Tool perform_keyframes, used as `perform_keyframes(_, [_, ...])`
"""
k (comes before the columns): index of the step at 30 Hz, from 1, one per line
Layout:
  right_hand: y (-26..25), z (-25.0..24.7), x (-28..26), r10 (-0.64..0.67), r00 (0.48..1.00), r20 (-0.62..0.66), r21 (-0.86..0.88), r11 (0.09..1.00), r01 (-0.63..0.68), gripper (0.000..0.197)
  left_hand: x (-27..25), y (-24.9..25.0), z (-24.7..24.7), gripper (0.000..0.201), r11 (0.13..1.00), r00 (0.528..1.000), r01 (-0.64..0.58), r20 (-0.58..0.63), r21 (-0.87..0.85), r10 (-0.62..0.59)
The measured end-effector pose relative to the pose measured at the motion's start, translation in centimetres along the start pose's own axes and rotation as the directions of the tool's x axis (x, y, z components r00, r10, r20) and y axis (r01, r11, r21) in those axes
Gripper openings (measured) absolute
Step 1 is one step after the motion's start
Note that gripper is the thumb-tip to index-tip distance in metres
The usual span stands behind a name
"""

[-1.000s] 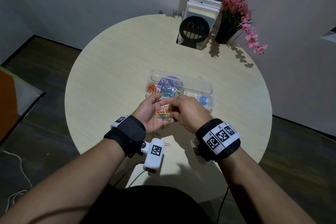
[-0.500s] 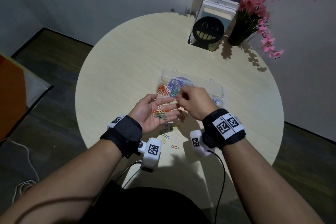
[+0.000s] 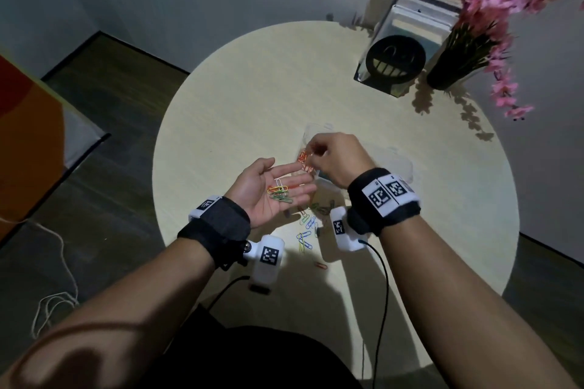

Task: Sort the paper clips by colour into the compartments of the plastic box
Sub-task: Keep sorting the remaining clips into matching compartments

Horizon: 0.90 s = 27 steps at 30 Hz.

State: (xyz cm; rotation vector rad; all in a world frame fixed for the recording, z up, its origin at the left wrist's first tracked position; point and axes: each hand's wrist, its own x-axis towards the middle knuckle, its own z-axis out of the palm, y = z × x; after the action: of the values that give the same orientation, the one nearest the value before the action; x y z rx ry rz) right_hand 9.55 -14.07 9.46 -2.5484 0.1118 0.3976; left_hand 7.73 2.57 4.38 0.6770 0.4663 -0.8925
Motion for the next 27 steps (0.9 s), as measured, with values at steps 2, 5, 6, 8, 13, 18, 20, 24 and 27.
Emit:
perform_keyframes(2, [-0.9,0.4,-1.7,-0.122,0.984,0.132,-0.075,0.988,0.132,0.008,0.2,0.0,0.0,0.048,1.0,1.0,-0.006,-0.008,0.014,0.006])
perform_keyframes(5, [-1.1,1.6,-3.0,-0.158,0.971,0.182,-0.188,0.963,0.192,0.012,0.5,-0.4,-0.1,0.048,1.0,1.0,0.003,-0.02,-0.006,-0.003])
perform_keyframes(6, [-1.0,1.9,-3.3,-0.169,0.971,0.168,-0.206,0.957,0.202,0.012,0.6,-0.6,-0.2,0.048,1.0,1.0,0.008,-0.027,-0.02,-0.009])
perform_keyframes(8, [-0.8,2.3,-3.7,-0.198,0.966,0.166,-0.242,0.942,0.235,0.013,0.5,-0.7,0.0,0.043,0.999,1.0,0.012,-0.029,-0.036,-0.013])
perform_keyframes(13, [-0.6,2.5,-4.5,-0.245,0.949,0.196,-0.297,0.908,0.296,0.013,0.1,-0.9,0.3,0.04,1.0,1.0,0.017,-0.006,-0.008,-0.018])
perform_keyframes(18, [-1.1,2.0,-4.8,-0.245,0.949,0.2,-0.219,0.933,0.287,0.005,0.0,-1.0,0.3,0.051,1.0,1.0,0.014,0.011,0.013,-0.014])
perform_keyframes(20, [-0.9,1.4,-4.1,-0.185,0.971,0.15,-0.149,0.967,0.207,0.01,0.0,-0.7,0.2,0.047,1.0,1.0,0.009,0.012,0.012,-0.009])
perform_keyframes(24, [-0.7,0.0,-1.6,-0.021,0.999,-0.031,-0.036,0.999,0.02,0.007,-0.4,-0.2,0.2,0.043,1.0,1.0,-0.012,0.006,-0.009,0.012])
perform_keyframes(27, [-0.7,0.0,0.0,0.056,0.997,-0.045,-0.001,0.998,-0.056,0.006,-0.7,0.1,0.3,0.047,0.999,1.0,-0.006,0.017,-0.044,0.007])
